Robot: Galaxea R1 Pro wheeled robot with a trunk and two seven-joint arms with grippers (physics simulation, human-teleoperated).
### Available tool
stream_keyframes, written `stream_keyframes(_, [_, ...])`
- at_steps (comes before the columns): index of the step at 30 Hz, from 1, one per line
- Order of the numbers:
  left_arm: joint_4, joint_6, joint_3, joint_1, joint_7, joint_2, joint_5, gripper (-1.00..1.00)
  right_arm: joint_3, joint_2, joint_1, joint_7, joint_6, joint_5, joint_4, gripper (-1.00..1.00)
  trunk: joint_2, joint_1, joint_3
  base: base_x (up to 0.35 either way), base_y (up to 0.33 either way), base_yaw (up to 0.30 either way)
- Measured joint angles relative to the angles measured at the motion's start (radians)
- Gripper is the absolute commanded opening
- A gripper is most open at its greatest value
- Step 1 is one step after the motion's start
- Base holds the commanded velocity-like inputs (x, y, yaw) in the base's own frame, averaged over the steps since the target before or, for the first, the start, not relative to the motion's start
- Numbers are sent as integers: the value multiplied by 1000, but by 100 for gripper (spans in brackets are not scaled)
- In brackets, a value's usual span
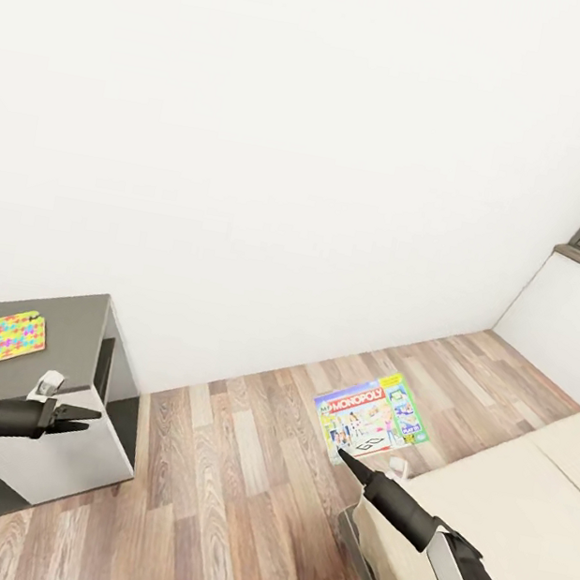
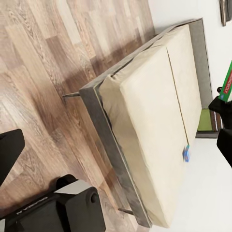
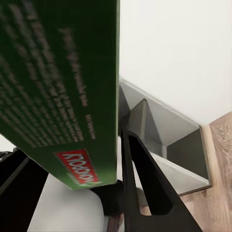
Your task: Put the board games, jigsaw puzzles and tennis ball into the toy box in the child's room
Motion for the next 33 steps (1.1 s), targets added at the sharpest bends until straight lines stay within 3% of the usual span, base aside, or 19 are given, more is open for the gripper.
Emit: stream_keyframes(33, [0,0,-1,0,1,-14,0,100,-1,0,0,-2,-1,1,0,-100,0,0,50,0,0,154])
